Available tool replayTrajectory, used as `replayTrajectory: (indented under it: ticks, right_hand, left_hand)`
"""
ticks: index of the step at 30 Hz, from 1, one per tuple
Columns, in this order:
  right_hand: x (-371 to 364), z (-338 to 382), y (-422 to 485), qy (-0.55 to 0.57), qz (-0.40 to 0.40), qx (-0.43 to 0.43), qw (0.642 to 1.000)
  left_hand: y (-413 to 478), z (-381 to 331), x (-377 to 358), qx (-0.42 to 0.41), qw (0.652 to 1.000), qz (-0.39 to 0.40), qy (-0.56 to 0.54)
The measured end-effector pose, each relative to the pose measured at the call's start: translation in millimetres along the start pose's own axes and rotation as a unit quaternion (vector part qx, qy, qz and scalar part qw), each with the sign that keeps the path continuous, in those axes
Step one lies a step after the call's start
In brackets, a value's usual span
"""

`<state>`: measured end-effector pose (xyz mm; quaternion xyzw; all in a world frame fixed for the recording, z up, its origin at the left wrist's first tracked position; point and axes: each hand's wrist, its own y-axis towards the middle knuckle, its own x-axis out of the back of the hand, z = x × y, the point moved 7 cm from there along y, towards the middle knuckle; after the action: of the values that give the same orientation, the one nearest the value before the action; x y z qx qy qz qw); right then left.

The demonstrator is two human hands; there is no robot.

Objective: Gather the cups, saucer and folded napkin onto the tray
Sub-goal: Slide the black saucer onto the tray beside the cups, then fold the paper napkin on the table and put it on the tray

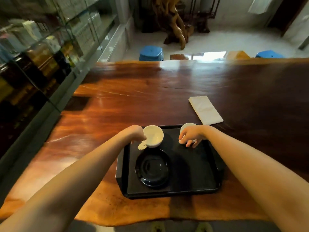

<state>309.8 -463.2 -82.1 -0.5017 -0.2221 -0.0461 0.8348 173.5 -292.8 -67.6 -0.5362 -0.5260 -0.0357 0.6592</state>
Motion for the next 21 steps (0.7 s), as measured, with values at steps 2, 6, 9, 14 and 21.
replayTrajectory:
  ticks: [2,6,9,14,21]
  right_hand:
    - [18.2,-0.4,-10.1,-0.009,-0.014,0.003,1.000]
    - [52.0,-7.0,-32.5,-0.009,-0.030,-0.003,1.000]
    - [81.9,-18.2,-44.3,-0.024,-0.035,-0.011,0.999]
    - [138.6,-47.4,-46.4,-0.022,-0.050,-0.018,0.998]
    - [206.3,-85.3,-18.5,-0.047,-0.037,-0.022,0.998]
  left_hand:
    - [0.4,-17.3,15.1,-0.006,1.000,0.017,-0.007]
    - [4.0,-62.7,43.1,-0.040,0.998,0.041,-0.039]
    - [12.5,-101.2,63.1,-0.068,0.996,0.031,-0.045]
    - [38.7,-162.5,81.6,-0.085,0.992,0.053,-0.072]
    - [93.0,-226.1,94.4,-0.071,0.993,0.057,-0.075]
